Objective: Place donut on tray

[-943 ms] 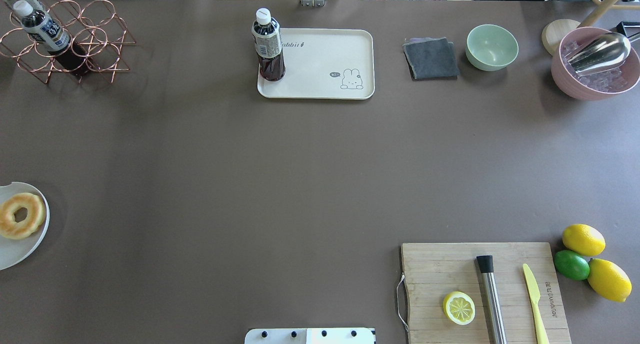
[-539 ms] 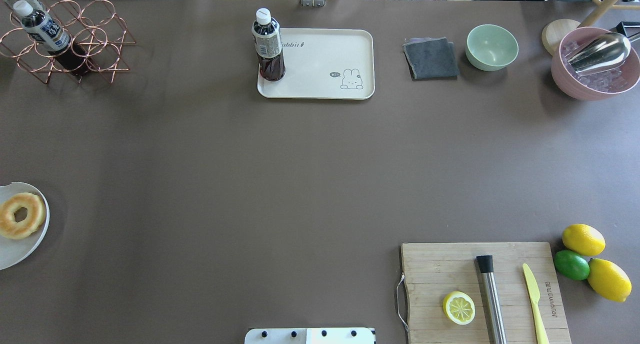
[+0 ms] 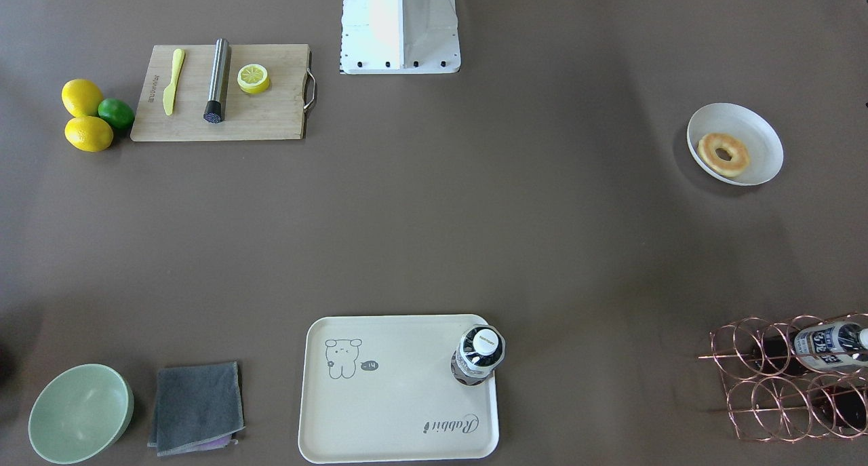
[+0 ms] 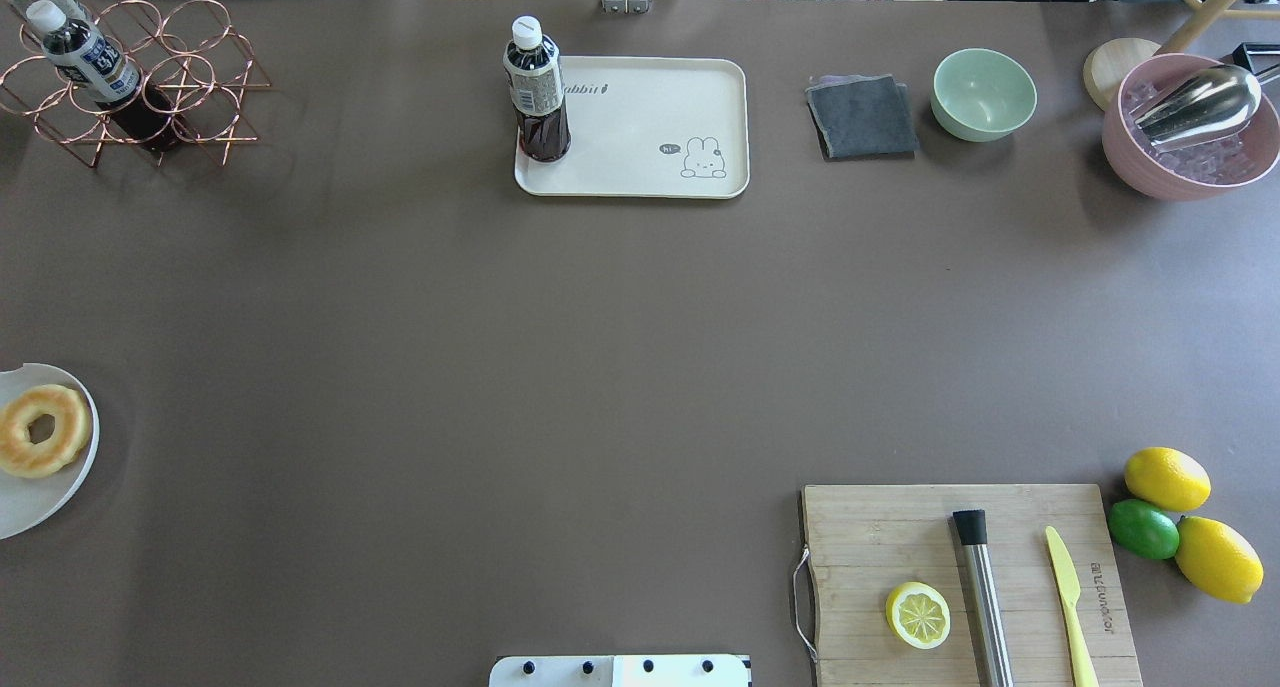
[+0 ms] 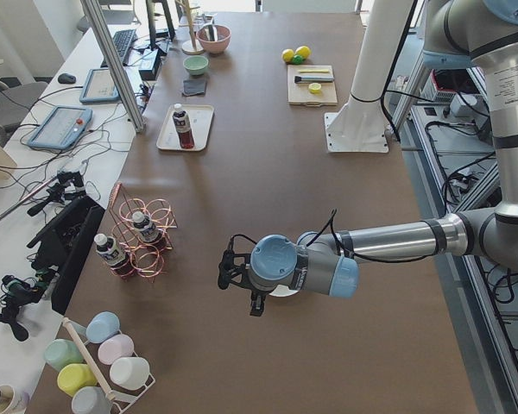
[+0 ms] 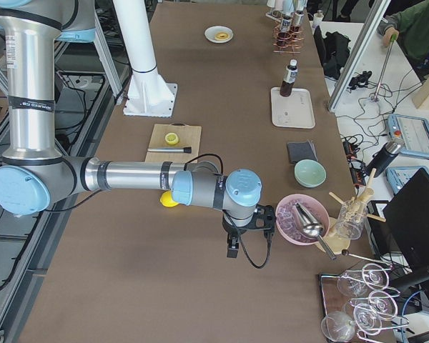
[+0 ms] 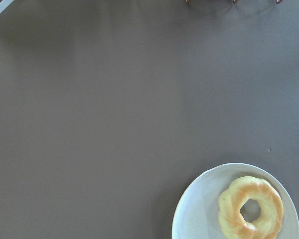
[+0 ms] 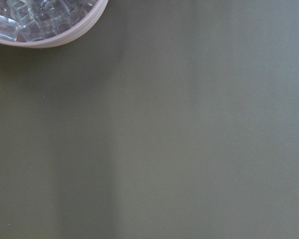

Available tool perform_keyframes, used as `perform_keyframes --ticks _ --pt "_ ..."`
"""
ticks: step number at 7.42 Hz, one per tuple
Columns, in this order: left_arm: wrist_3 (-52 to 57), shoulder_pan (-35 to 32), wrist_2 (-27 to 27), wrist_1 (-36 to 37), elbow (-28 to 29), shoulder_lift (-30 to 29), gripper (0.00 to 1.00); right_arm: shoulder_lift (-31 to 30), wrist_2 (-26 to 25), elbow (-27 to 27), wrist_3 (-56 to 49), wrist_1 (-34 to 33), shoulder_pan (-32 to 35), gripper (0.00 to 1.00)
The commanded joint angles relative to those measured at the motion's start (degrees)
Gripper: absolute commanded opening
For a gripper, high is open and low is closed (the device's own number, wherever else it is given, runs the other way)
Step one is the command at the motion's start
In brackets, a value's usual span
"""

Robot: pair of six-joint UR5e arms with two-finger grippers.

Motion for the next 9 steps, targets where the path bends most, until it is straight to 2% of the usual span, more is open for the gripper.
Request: perform_keyframes --ticks 1,2,6,8,9 --pt "-1.9 6.8 0.3 -7.7 7.4 -0.4 1.0 -0.3 1.1 0.2 -0.1 0.1 0.0 1.0" --pt "-5.2 7.9 0.5 -13.4 12.9 -2.9 0.99 -0.3 1.1 0.2 -0.1 0.0 0.0 1.0" --pt "-21.9 21.8 6.3 -40.7 25.7 -3.6 0.99 -0.2 1.3 0.2 -0.1 0.1 -0.1 1.0" --pt "-29.6 25.2 6.7 -47.3 27.1 -4.0 0.97 -0.2 2.0 0.3 -0.1 0.1 -0.1 1.0" --pt "-31.3 25.6 5.0 -48.5 27.1 -4.4 0.93 -0.2 2.9 0.3 -0.1 0.1 0.0 1.0"
